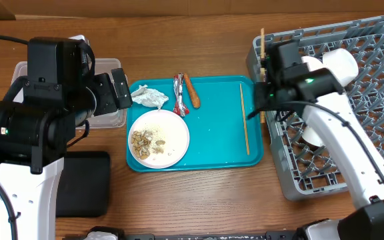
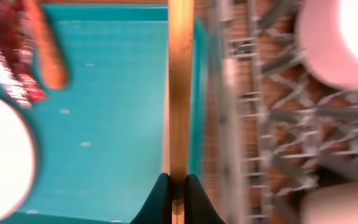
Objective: Sort waste into correct bins and load items into the dishwasher
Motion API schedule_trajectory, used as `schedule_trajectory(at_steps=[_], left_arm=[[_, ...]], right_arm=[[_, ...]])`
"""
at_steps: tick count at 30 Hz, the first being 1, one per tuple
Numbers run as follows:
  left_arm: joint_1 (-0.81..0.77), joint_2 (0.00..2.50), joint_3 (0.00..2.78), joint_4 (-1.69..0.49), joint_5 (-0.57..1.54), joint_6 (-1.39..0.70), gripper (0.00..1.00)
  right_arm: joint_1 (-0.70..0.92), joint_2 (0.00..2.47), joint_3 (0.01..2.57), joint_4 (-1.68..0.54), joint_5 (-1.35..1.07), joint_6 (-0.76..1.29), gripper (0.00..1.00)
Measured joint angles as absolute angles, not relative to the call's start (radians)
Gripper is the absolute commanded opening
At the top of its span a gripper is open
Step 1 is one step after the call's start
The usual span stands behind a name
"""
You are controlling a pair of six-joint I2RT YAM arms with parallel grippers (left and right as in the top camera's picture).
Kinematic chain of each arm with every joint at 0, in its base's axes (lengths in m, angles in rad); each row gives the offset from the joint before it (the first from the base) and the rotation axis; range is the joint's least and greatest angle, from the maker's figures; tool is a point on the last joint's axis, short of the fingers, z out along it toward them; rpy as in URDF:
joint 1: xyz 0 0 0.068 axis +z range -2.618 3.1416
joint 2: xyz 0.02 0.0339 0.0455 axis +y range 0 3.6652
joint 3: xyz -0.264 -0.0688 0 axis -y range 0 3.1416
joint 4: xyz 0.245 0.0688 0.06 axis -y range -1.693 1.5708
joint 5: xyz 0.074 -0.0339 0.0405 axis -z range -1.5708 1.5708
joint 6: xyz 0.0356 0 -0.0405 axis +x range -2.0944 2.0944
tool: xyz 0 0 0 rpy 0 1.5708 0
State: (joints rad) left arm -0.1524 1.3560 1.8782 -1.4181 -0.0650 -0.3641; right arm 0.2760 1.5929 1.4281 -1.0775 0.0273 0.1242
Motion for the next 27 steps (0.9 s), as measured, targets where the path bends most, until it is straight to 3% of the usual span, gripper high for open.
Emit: schedule_trajectory(at_steps=[8,10,15,19,22,27], left_arm=[[-0.152,1.356,1.878,-1.418,-0.065,-0.364,1.00],[-0.152,1.356,1.878,-1.418,-0.065,-0.364,1.00],[-0.152,1.356,1.878,-1.418,-0.065,-0.364,1.00],[-0.152,1.356,1.878,-1.418,-0.065,-0.364,1.00],[-0.152,1.356,1.878,-1.418,-0.065,-0.364,1.00],[-0.152,1.356,1.878,-1.418,-0.065,-0.364,1.00]], right_arm=[[0.169,1.668,1.425,-1.073,0.088,-0.100,0.04],[0.168,1.679,1.425,-1.073,0.105,-0.118,0.16],[0.178,1.691,1.424,-1.100,0.121,-0.153,0.21],[0.229,1.691,1.427,-1.132,0.117,-0.146,0.46],[0.290,1.685,1.442,-1.129,0.078,-0.130,0.39],[0.401,1.673,1.448,-1.087,-0.007,-0.056,0.38]])
